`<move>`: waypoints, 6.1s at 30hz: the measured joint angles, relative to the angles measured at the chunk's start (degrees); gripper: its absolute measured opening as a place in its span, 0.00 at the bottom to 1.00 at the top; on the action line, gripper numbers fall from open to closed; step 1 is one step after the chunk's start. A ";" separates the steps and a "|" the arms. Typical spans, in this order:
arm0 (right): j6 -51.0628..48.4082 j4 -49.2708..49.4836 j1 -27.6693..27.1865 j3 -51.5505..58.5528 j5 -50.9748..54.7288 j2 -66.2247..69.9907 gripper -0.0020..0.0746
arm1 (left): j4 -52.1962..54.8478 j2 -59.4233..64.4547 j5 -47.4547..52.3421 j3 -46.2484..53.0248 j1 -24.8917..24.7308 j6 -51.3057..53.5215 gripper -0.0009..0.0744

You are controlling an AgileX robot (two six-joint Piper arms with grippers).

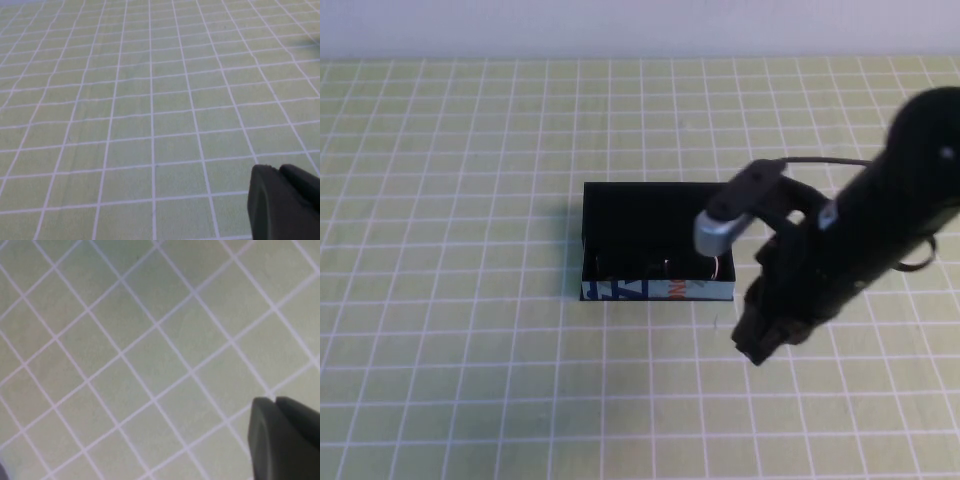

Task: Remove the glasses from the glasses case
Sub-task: Pick up the glasses from the glasses case, then place the glasses on the table

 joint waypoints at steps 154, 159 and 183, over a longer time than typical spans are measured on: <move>-30.23 -8.08 0.27 -48.20 7.06 39.61 0.03 | 0.00 0.00 0.00 0.00 0.00 0.00 0.01; -20.28 -10.58 0.27 -47.44 7.06 33.59 0.03 | 0.00 0.00 0.00 0.00 0.00 0.00 0.01; 35.76 -11.58 -15.86 3.23 -12.97 3.63 0.03 | 0.00 0.00 0.00 0.00 0.00 0.00 0.01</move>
